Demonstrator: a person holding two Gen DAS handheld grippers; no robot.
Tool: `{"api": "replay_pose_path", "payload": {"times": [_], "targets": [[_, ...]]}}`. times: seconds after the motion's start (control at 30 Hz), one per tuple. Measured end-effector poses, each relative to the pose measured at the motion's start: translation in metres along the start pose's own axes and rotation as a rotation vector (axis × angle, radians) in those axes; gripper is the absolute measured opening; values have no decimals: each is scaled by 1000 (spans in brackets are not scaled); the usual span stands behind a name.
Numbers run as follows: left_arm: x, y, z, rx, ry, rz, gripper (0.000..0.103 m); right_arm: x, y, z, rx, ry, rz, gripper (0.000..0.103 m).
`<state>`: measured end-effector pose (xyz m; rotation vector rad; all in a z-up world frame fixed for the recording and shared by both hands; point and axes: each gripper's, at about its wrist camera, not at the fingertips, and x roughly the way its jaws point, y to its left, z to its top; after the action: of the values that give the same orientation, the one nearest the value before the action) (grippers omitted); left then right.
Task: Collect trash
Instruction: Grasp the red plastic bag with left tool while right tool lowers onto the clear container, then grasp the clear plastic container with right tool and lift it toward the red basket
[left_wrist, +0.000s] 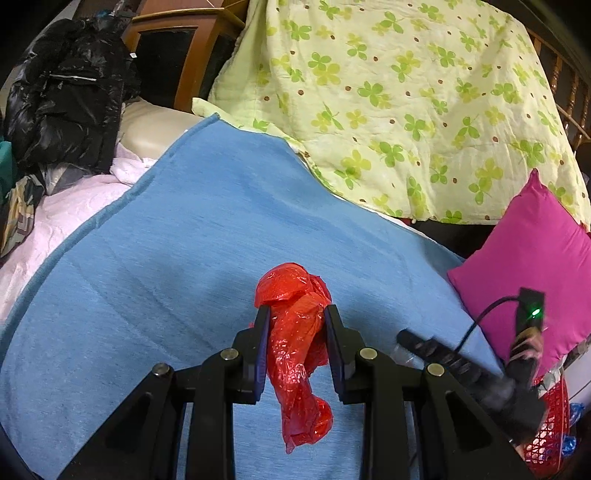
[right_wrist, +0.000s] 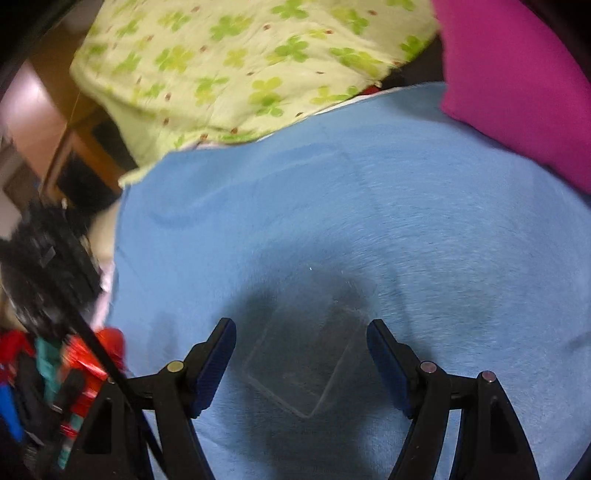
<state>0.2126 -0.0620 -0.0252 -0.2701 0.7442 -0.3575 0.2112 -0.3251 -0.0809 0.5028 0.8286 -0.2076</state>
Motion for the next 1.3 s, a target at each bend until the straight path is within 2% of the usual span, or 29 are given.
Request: {"api": "replay_pose_path", "payload": {"times": [0.07,0.13,0.33,0.43,0.63,0.83,0.9,1.13,1.3], "targets": [[0,3,1,-13,3,-8,30,8,5,-7,-56,-7,-35,77],[0,6,4,-27,4,-14,30,7,1,-11,-77,-34,-19,77],[-4,7,8,-51,-5,-37,30,-11,-18,-10,-54,-90,-43,77],[-5,4,8,-50,-7,-44,30,-20,-22,-12,-43,-86,-37,77],[-6,-3,5,-38,-10,-55,30,-21,-4,-20,-107,-67,-30,77],[-6,-3,5,-42,-10,-54,30,-8,-7,-26,-172,-75,-107,74],[-6,-4,5,-40,-11,-53,30,-9,-15,-24,-151,-80,-101,64],[-8,-15,6,-25,-14,-86,30,-30,-35,-18,-131,-105,-52,64],[-14,-36,2,-8,-17,-115,30,-69,-44,-20,-171,-157,1,64]]}}
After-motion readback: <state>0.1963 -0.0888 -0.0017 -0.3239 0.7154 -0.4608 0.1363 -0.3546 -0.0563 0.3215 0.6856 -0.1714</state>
